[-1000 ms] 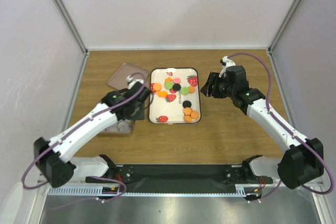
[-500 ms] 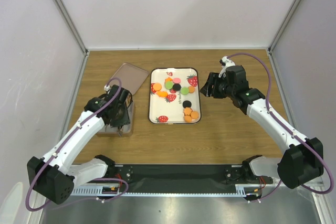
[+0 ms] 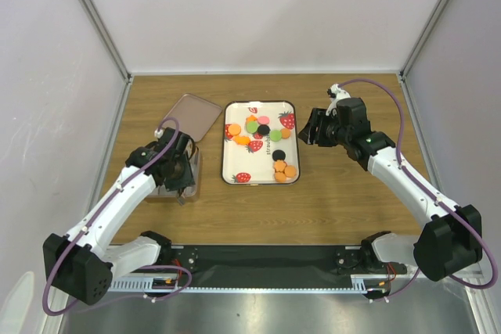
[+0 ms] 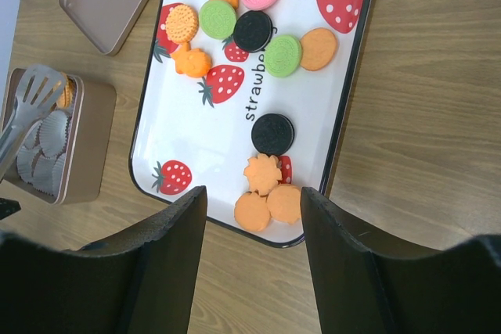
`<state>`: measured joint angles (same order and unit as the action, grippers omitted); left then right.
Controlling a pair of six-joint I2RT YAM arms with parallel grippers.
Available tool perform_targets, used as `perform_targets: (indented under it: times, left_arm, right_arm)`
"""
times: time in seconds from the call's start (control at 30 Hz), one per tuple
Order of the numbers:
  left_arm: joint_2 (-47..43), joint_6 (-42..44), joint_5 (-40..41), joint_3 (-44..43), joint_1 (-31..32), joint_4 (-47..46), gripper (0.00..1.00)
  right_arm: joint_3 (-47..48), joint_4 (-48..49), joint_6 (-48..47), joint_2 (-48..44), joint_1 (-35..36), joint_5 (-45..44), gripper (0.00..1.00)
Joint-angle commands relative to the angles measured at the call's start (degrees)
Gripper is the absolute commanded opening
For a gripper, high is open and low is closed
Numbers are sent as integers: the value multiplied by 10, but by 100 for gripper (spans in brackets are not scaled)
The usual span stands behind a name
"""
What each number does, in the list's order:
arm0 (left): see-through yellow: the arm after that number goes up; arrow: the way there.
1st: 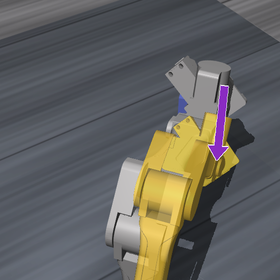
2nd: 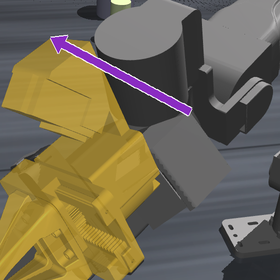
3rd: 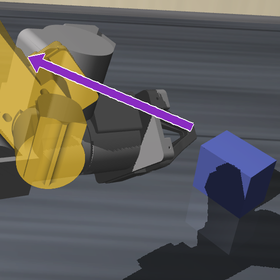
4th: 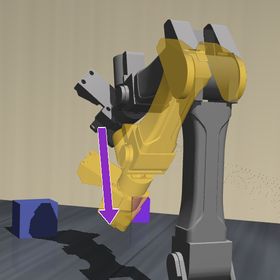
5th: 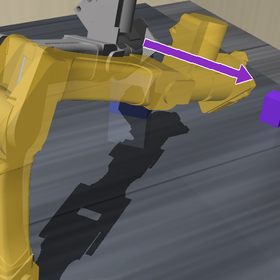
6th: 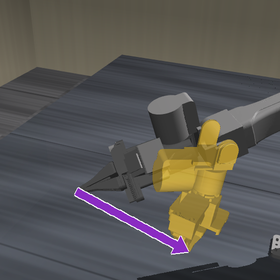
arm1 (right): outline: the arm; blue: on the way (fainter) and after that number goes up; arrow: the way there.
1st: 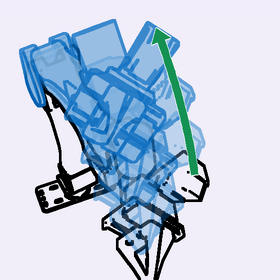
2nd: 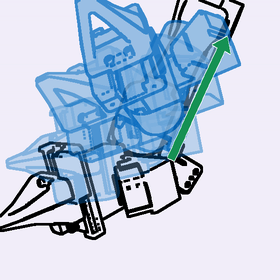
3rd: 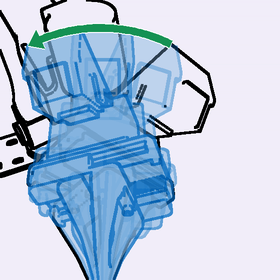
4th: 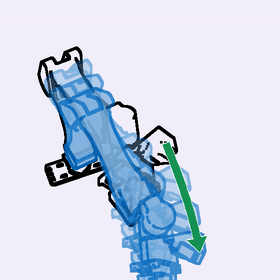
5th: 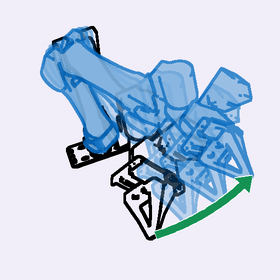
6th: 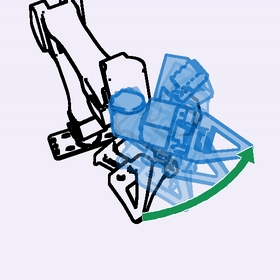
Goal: Pack the cookies
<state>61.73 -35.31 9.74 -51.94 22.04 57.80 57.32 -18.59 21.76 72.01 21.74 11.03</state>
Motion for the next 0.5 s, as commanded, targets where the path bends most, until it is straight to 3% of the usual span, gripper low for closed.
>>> perform_targets:
  times: [0.0, 0.47]
  left_arm:
    - [-12, 7, -9, 3, -7, -21, 37]
    - [-28, 0, -9, 4, -8, -13, 38]
  right_arm:
    - [3, 10, -8, 0, 0, 5, 57]
    - [3, 11, -8, 0, 3, 4, 57]
